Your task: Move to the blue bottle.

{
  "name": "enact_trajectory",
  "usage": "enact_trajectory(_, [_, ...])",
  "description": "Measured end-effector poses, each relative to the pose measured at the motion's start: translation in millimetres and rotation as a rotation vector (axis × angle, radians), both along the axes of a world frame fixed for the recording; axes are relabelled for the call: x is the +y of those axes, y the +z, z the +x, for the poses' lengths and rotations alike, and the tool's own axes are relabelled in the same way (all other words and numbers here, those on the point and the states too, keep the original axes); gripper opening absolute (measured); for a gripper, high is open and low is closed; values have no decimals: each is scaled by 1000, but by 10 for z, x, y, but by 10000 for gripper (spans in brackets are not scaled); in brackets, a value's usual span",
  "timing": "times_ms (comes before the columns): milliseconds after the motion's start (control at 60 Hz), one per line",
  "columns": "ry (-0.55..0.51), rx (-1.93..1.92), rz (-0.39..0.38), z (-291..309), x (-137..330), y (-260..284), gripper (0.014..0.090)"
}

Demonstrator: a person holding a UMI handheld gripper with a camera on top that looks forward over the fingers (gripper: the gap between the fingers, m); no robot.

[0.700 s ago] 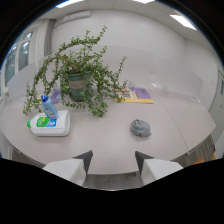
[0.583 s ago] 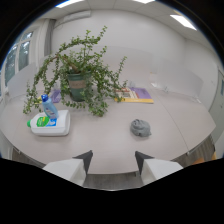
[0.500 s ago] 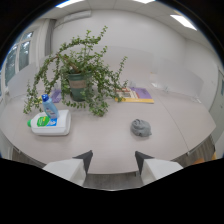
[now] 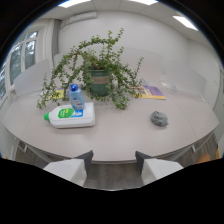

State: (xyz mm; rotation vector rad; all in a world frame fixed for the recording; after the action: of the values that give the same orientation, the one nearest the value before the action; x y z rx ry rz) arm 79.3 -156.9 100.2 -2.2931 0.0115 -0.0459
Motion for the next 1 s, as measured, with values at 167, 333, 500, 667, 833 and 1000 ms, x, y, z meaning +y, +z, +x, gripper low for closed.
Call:
enact_trajectory(167, [57, 43, -3, -758, -139, -128, 839])
enact_trajectory(333, [93, 64, 8, -1268, -114, -189, 849])
enact_trajectory(500, [96, 47, 43, -1392, 160, -191, 850])
enact_trajectory(667, [90, 26, 91, -1375, 547, -172, 846])
enact_trajectory(833, [81, 17, 120, -1330, 927, -205, 845])
enact_trajectory(1000, [66, 22, 146, -1292, 1255, -232, 845])
